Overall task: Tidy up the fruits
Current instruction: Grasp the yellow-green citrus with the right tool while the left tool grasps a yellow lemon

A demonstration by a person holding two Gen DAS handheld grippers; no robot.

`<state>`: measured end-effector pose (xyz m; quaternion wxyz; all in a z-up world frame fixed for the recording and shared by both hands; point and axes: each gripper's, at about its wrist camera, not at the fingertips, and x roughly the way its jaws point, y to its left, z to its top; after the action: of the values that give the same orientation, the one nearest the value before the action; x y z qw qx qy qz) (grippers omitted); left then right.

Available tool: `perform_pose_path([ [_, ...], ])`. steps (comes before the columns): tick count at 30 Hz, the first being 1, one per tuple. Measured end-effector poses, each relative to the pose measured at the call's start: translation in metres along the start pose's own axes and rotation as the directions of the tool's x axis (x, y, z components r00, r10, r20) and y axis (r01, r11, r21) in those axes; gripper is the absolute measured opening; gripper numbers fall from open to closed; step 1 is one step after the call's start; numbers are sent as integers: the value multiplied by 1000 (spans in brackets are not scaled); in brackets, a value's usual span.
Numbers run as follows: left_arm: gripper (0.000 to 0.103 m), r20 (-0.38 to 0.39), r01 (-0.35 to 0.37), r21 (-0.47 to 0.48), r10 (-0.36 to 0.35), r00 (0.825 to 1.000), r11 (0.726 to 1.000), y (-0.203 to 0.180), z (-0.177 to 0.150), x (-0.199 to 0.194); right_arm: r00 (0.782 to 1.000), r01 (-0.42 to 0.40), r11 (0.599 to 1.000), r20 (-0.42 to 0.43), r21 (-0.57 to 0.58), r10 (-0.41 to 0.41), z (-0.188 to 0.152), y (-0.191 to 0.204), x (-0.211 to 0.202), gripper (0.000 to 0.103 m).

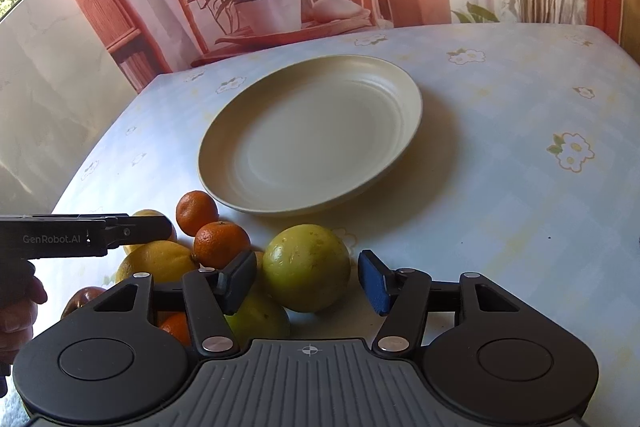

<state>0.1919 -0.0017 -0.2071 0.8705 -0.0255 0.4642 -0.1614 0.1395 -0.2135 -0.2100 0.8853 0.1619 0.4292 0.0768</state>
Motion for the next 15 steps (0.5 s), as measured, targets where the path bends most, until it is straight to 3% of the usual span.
perform_pose_path([
  [4,74,-34,43,-77,-46,998,996,13,-1,6,1000,-17,999,-3,31,17,0,-4,1,51],
  [7,72,-26,43,-51,-44,999,998,12,-3,5,1000,-19,999,-2,40,19,0,-6,1,51],
  [11,51,-24,104,-45,-106,994,993,10,-3,2,1000,-31,998,1,56,31,0,-8,1,44],
  [15,50,-17,52,9,-52,999,999,-1,-3,-3,1000,-25,998,9,58,24,0,-8,0,44],
])
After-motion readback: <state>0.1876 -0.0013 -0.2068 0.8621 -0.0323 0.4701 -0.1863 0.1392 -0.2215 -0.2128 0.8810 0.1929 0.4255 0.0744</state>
